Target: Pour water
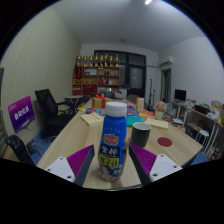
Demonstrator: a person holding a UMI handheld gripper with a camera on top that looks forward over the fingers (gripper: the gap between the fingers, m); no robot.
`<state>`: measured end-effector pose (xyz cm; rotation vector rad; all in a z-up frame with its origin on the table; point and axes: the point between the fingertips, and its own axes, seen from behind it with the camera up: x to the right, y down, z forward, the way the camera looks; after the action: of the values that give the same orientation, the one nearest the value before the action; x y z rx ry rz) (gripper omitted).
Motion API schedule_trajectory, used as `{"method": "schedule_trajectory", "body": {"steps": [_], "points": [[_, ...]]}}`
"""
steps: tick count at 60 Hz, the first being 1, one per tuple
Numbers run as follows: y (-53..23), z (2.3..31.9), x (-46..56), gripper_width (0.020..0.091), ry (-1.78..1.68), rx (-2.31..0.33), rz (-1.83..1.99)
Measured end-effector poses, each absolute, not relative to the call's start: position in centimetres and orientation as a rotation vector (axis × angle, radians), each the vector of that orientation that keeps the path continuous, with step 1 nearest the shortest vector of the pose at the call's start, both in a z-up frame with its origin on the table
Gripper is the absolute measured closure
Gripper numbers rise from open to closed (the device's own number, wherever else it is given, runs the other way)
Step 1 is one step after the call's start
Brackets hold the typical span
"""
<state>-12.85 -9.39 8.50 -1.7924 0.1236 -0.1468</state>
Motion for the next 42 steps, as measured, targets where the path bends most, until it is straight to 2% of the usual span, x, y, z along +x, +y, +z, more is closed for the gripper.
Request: {"method": "schedule_trajectory", "body": {"steps": [11, 13, 14, 19, 27, 31, 35, 42], "points": [[-5.1, 5.0, -11.5, 0.0325, 0.116, -1.825, -0.117], [-4.7, 4.4, -11.7, 0.0456, 0.100, -1.836, -0.111], [-4.1, 3.9, -11.3, 0.0470, 0.097, -1.834, -0.114], [-3.9, 4.6, -11.7, 0.0504, 0.069, -1.792, -0.117], [-3.0, 4.0, -11.7, 0.0542, 0.069, -1.848, -0.041], [-2.3, 4.1, -12.8, 0.0593, 0.090, -1.902, 0.063], [-1.2, 5.0, -14.0, 0.0618, 0.174, -1.929, 0.246], [1.7, 9.7, -15.6, 0.0618, 0.444, -1.885, 0.641]]}}
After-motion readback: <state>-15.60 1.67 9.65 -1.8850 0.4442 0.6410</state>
